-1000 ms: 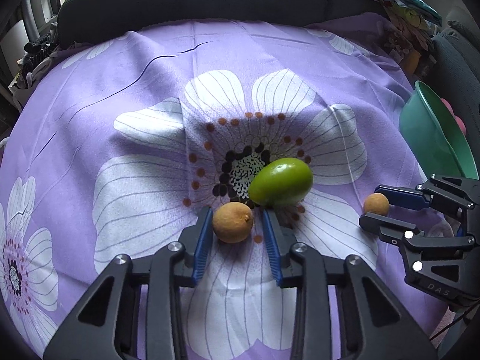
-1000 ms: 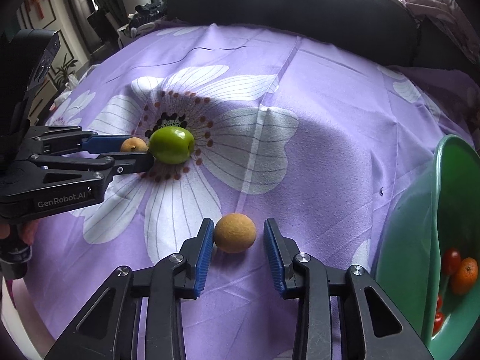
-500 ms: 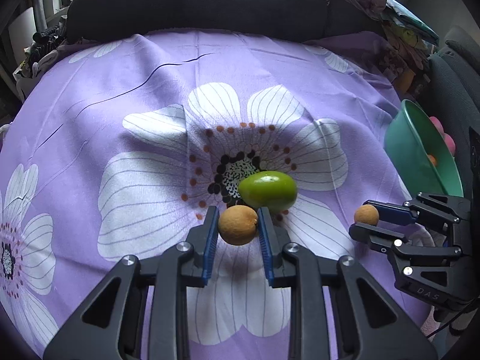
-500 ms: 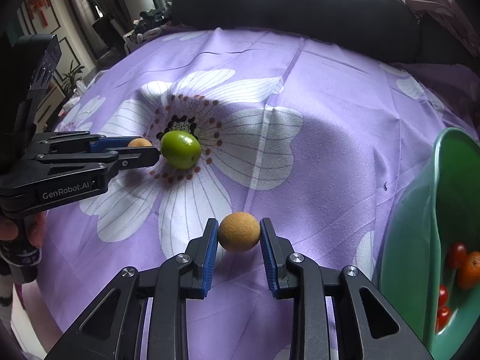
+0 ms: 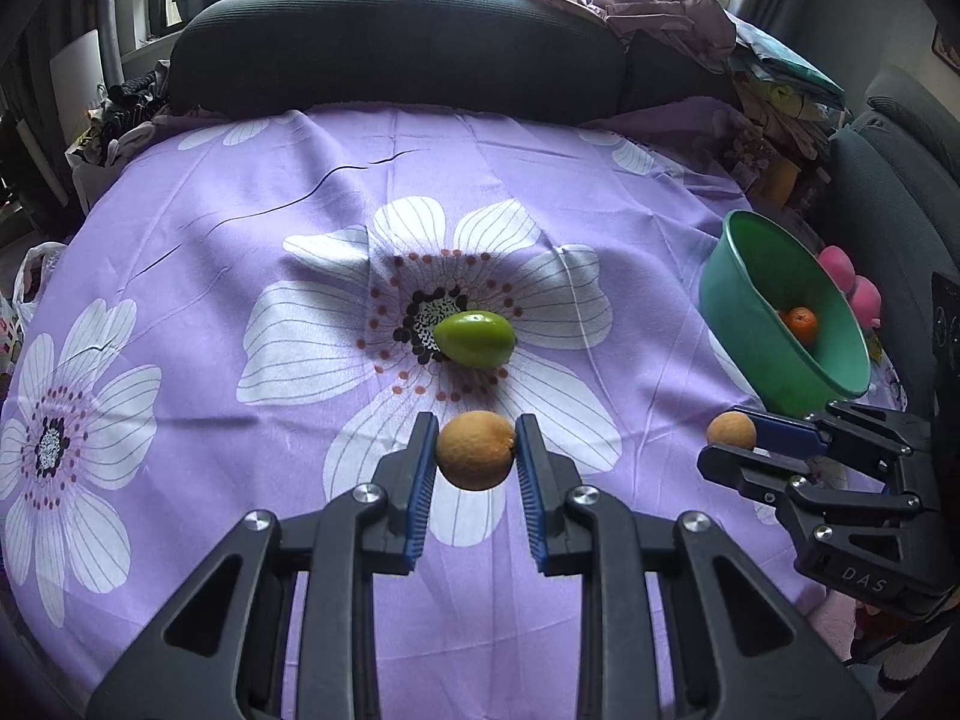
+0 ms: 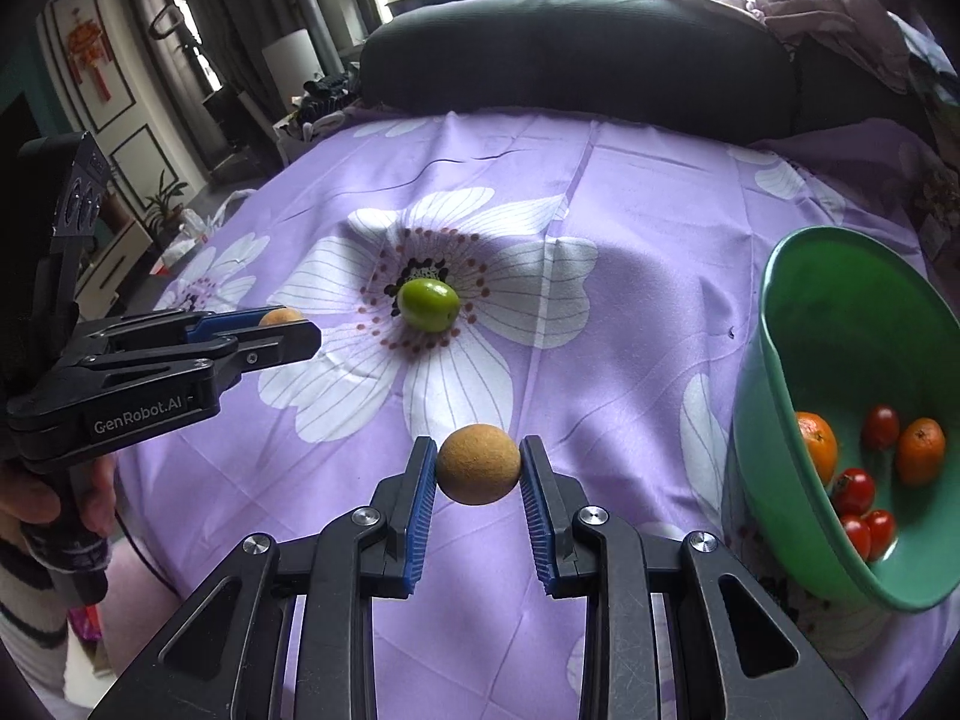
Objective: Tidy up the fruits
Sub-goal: 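Carry both brown fruits into the green bowl and open both tools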
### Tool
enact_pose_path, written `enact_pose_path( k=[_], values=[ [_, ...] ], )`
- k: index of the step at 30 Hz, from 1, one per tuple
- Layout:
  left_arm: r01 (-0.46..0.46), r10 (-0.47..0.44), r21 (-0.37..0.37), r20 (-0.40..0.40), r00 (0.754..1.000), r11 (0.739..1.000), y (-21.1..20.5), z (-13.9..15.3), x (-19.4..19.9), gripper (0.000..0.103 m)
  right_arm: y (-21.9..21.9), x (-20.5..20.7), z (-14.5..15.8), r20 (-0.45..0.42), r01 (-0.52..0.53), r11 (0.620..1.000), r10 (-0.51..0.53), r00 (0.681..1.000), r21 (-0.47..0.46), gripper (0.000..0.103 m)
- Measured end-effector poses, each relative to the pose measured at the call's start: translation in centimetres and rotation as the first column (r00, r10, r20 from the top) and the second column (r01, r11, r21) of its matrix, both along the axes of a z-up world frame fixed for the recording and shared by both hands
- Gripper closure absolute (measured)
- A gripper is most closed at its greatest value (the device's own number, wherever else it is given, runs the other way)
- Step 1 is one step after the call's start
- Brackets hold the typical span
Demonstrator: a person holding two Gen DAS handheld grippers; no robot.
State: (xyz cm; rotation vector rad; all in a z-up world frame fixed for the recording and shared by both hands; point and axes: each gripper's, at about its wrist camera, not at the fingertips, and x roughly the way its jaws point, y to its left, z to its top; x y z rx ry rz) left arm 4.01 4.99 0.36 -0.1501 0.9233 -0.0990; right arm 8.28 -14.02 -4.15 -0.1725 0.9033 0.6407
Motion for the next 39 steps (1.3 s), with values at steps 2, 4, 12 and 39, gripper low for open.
enact_pose_path(
  k=[2, 4, 12, 39],
  values=[
    [0.004, -0.004, 0.004, 0.009, 1.000, 1.000, -0.4, 0.4, -0.6, 0.077, -0.3, -0.7, 0.5, 0.011, 0.003, 1.000, -0.003, 1.000, 0.007, 0.073],
    [0.010, -0.010, 0.015, 0.021, 1.000, 1.000, -1.0, 0.9, -1.2, 0.077, -0.7, -1.5, 0.8, 0.021, 0.007, 1.000, -0.007, 1.000, 0.015, 0.073],
    [0.061, -0.064, 0.043, 0.069, 0.996, 0.997, -4.2, 3.1, -1.9, 0.077, -2.8, -3.2, 2.7, 0.070, 0.029, 0.997, -0.033, 0.997, 0.067, 0.073],
    [0.409, -0.410, 0.052, 0.025, 0.912, 0.911, -22.5, 1.7, 8.6, 0.077, -17.2, 2.2, 3.3, 0.127, 0.370, 0.925, -0.378, 0.917, 0.083, 0.073]
  ],
)
